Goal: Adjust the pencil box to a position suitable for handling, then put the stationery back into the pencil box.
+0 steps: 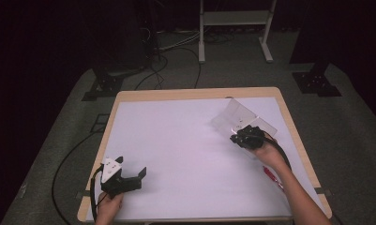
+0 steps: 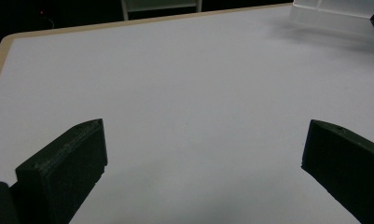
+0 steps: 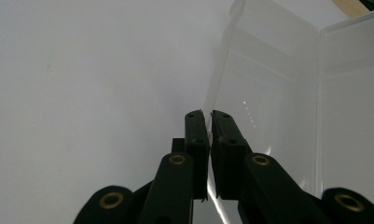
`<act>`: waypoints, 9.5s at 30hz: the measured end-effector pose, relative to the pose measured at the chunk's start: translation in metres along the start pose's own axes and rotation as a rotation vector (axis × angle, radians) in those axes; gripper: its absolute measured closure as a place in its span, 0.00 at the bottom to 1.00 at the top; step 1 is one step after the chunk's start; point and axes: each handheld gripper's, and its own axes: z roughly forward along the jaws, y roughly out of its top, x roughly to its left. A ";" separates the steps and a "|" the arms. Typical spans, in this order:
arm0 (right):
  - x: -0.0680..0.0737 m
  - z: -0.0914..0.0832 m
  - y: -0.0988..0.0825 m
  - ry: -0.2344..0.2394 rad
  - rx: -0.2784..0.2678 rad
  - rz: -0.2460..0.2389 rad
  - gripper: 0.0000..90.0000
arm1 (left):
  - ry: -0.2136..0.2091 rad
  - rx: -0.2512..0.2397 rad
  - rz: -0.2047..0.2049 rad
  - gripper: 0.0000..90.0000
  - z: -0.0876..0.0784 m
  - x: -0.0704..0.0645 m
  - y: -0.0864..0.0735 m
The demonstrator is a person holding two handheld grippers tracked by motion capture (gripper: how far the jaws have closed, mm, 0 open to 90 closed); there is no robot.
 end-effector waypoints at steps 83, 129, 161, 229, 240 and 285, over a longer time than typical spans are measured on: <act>0.111 0.016 0.004 0.341 -0.052 -0.150 0.94 | 0.003 0.006 0.003 0.00 -0.001 0.000 0.000; 0.080 -0.043 -0.019 0.278 -0.158 0.023 0.50 | -0.003 0.004 0.000 0.00 0.000 0.001 0.000; 0.057 -0.083 -0.073 0.182 -0.190 0.140 0.48 | 0.011 0.007 0.003 0.00 -0.001 -0.001 0.000; 0.055 -0.102 -0.181 -0.039 -0.083 0.363 0.77 | 0.017 0.005 0.002 0.00 -0.001 -0.001 0.000; 0.058 -0.102 -0.182 -0.043 -0.092 0.373 0.85 | 0.019 0.005 0.003 0.00 -0.001 -0.001 0.000; 0.062 -0.131 -0.133 0.074 -0.184 0.304 0.88 | 0.015 0.007 0.002 0.00 -0.001 -0.001 0.000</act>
